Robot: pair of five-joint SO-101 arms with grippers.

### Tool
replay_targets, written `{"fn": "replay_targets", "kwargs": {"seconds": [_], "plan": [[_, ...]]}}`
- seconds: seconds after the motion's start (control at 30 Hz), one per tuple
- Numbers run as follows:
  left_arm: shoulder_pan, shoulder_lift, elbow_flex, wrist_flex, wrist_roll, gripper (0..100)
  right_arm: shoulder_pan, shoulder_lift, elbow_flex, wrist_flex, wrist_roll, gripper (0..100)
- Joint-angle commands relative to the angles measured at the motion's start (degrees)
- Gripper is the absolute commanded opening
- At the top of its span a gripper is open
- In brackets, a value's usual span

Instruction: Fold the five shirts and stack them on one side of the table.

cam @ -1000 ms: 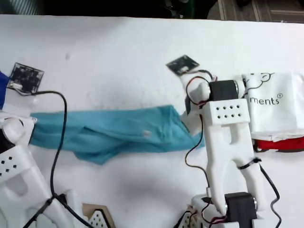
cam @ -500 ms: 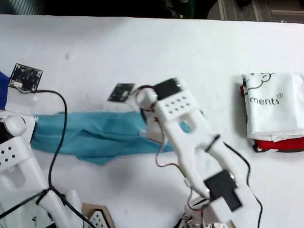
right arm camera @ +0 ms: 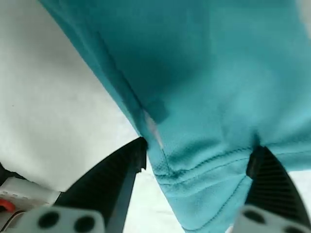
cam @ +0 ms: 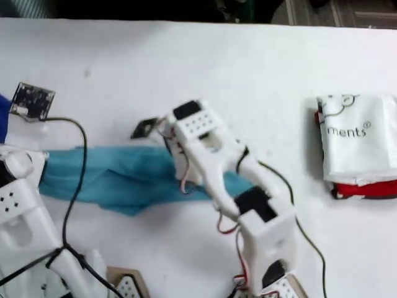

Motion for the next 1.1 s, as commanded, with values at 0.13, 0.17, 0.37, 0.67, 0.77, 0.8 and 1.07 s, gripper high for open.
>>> {"fn": "replay_targets", "kwargs": {"seconds": [0.13, 0.17, 0.37, 0.67, 0.77, 0.8, 1.07], "plan": [[-0.48, 0.13, -0.35, -0.97, 0.62, 2, 1.98, 1.01, -1.67, 0.31, 0.44, 33.4], [-0.48, 0.04, -0.35, -0.97, 0.62, 2, 2.51, 0.92, -1.67, 0.31, 0.44, 33.4], [-0.48, -0.13, -0.35, -0.97, 0.62, 2, 5.58, 0.57, -1.93, 4.62, 2.99, 33.4], [-0.48, 0.04, -0.44, -0.88, 0.62, 2, 1.54, 0.48, -1.58, 2.42, 2.73, 33.3], [-0.48, -0.04, -0.35, -0.79, 0.62, 2, 1.8, 2.07, -1.93, 0.92, 2.73, 30.8], [-0.48, -0.13, -0.35, -0.7, 0.62, 2, 2.07, 2.51, -1.93, 0.84, 2.73, 28.2], [-0.57, -0.22, -0.35, -0.62, 0.62, 2, 2.95, 0.92, -2.02, 0.92, 2.99, 15.5]]}}
